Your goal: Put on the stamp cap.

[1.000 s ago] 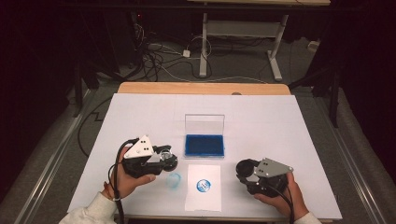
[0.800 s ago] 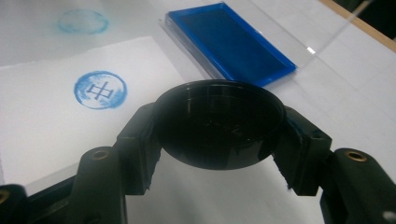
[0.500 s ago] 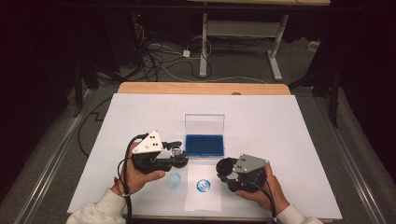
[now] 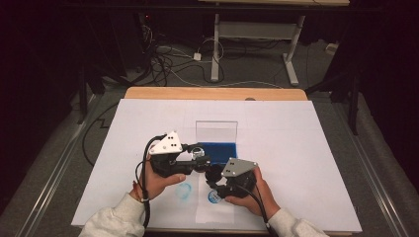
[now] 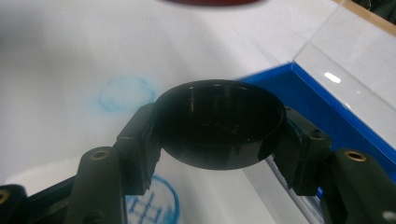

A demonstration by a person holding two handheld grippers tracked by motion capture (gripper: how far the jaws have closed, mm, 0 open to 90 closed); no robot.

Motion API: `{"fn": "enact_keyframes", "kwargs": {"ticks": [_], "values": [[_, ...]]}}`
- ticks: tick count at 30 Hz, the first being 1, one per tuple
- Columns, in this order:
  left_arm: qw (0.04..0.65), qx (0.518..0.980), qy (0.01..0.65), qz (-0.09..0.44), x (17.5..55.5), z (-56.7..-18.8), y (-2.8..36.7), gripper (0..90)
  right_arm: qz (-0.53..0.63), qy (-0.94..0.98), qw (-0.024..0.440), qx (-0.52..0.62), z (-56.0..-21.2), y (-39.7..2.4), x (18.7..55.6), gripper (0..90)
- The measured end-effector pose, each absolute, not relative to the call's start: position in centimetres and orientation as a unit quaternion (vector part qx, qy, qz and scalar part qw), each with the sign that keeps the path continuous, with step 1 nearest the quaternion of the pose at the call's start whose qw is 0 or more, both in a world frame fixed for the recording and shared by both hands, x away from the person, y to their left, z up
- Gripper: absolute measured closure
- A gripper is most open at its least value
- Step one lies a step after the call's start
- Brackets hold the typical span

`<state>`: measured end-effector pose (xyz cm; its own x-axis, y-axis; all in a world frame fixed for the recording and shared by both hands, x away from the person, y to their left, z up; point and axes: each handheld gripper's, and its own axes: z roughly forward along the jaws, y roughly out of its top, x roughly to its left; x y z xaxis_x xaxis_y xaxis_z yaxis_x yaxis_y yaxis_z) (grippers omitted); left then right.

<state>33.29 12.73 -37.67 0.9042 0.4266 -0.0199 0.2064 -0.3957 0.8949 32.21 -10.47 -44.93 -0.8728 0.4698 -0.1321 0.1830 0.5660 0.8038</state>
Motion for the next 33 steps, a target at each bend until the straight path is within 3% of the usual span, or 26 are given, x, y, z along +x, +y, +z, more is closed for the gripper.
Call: {"fn": "enact_keyframes", "kwargs": {"ticks": [13,33], "values": [[0.519,0.824,0.188,0.126,33.2,-38.0,11.6,54.7,0.487,0.832,0.149,0.218,-44.3,-9.3,32.4,38.9],[0.530,0.820,0.193,0.093,33.6,-39.2,11.3,54.7,0.494,0.824,0.146,0.236,-44.3,-9.9,32.7,38.9]]}}
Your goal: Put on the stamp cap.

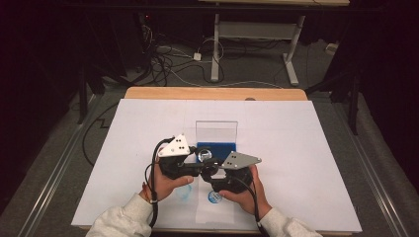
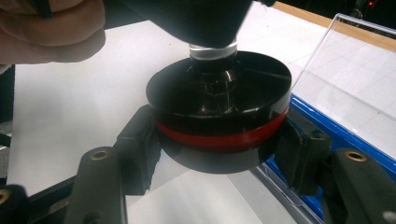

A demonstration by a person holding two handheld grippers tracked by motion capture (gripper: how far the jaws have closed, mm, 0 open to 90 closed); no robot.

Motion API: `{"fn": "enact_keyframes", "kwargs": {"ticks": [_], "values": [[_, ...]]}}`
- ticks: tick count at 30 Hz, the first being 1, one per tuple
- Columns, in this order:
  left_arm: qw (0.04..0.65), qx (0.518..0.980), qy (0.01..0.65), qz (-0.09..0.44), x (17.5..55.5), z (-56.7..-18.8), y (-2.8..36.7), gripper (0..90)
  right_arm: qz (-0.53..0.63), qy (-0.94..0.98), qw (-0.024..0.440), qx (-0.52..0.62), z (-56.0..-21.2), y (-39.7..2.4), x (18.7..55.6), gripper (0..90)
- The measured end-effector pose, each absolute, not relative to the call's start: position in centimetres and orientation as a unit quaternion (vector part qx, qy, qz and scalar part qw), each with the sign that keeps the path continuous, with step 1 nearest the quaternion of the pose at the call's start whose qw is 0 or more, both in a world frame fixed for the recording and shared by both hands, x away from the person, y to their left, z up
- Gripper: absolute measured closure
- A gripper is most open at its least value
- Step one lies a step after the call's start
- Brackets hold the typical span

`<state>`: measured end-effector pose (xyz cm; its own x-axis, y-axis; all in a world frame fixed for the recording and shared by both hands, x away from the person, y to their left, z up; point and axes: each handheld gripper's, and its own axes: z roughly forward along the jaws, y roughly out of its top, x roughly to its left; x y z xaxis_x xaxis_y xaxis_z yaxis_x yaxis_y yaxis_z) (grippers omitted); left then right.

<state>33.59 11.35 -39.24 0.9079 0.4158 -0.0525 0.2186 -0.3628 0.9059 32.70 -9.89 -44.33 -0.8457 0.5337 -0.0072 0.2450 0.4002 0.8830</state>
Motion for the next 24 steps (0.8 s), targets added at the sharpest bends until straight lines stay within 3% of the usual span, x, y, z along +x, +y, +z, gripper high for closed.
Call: {"fn": "enact_keyframes", "kwargs": {"ticks": [24], "values": [[0.536,0.818,0.204,0.053,34.0,-40.4,11.6,54.6,0.457,0.845,0.178,0.211,-44.3,-9.6,32.1,39.1]]}}
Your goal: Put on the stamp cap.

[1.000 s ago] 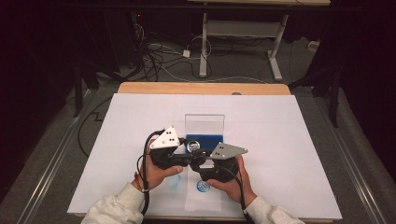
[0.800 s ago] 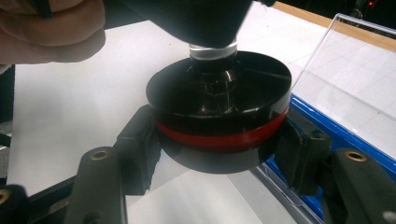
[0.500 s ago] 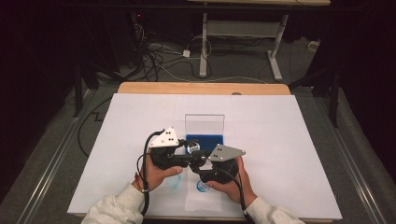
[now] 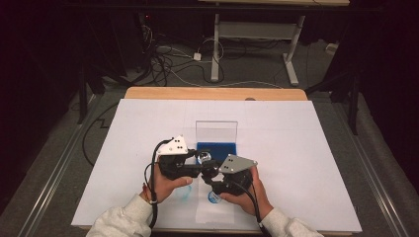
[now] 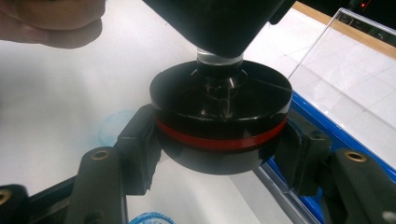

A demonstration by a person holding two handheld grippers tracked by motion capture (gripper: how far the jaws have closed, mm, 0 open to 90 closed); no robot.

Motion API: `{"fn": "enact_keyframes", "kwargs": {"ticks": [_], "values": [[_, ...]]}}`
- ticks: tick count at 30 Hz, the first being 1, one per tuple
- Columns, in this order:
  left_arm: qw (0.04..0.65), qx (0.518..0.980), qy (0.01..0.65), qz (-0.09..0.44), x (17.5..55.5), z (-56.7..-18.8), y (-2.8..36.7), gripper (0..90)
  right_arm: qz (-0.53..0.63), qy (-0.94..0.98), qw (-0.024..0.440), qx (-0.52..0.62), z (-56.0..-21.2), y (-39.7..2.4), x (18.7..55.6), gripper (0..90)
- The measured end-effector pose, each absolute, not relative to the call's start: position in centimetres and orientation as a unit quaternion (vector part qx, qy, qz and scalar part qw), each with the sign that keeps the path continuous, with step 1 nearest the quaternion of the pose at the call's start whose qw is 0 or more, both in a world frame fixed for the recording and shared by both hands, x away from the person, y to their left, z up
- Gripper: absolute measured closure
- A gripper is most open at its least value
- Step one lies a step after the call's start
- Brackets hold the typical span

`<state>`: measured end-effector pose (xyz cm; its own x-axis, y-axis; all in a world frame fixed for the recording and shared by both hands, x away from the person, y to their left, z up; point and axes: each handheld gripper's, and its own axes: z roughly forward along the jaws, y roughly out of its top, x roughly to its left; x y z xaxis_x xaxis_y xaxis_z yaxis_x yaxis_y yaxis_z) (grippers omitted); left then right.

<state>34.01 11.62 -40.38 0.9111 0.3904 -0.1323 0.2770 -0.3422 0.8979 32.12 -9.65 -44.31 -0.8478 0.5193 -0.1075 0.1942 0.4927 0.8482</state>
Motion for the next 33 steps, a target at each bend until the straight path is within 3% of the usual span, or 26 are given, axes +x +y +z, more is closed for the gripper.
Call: {"fn": "enact_keyframes", "kwargs": {"ticks": [33], "values": [[0.523,0.825,0.202,0.070,33.48,-40.30,11.04,54.6,0.457,0.849,0.174,0.202,-44.68,-9.84,32.25,38.8]]}}
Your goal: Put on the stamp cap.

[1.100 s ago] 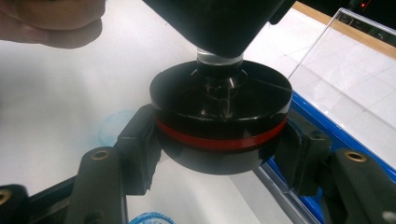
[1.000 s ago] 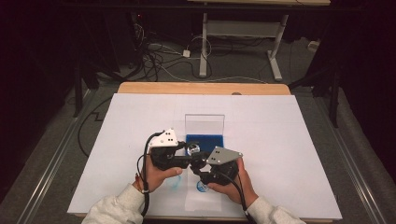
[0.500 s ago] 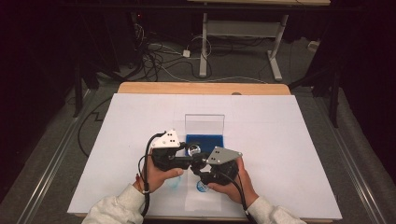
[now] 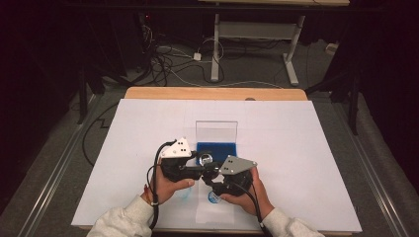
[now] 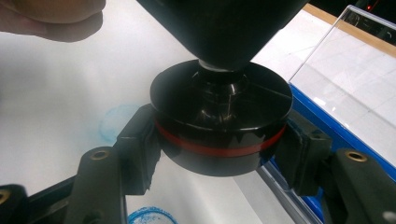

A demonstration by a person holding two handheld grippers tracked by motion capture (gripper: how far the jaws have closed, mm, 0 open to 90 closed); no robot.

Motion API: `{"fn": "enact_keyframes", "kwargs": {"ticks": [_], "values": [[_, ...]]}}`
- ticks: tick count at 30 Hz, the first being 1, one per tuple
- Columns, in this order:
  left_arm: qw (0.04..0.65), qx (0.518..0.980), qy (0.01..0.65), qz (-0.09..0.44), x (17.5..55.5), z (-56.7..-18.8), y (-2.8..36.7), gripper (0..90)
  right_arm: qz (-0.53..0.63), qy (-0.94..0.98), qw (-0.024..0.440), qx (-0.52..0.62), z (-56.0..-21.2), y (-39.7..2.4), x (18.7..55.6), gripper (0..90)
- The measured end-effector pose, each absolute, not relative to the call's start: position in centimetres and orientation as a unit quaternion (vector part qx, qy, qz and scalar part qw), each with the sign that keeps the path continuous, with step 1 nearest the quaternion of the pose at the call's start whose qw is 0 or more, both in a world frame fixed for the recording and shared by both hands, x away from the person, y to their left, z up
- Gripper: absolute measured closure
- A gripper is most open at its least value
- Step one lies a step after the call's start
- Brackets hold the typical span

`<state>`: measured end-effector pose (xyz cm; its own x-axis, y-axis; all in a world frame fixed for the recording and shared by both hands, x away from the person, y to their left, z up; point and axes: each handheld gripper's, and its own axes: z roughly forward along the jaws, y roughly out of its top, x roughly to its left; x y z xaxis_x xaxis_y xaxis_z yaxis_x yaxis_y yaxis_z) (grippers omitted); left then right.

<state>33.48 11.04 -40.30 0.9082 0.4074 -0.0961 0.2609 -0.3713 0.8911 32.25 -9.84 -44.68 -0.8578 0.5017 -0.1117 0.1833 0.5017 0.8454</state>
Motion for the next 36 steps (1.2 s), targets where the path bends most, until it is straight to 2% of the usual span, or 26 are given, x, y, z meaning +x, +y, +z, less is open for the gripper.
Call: {"fn": "enact_keyframes", "kwargs": {"ticks": [19,36], "values": [[0.521,0.826,0.200,0.074,33.35,-40.21,10.99,54.6,0.457,0.848,0.179,0.197,-44.64,-9.93,32.21,38.6],[0.524,0.824,0.191,0.098,32.69,-39.47,10.93,54.6,0.474,0.841,0.176,0.194,-44.47,-10.15,32.16,38.0]]}}
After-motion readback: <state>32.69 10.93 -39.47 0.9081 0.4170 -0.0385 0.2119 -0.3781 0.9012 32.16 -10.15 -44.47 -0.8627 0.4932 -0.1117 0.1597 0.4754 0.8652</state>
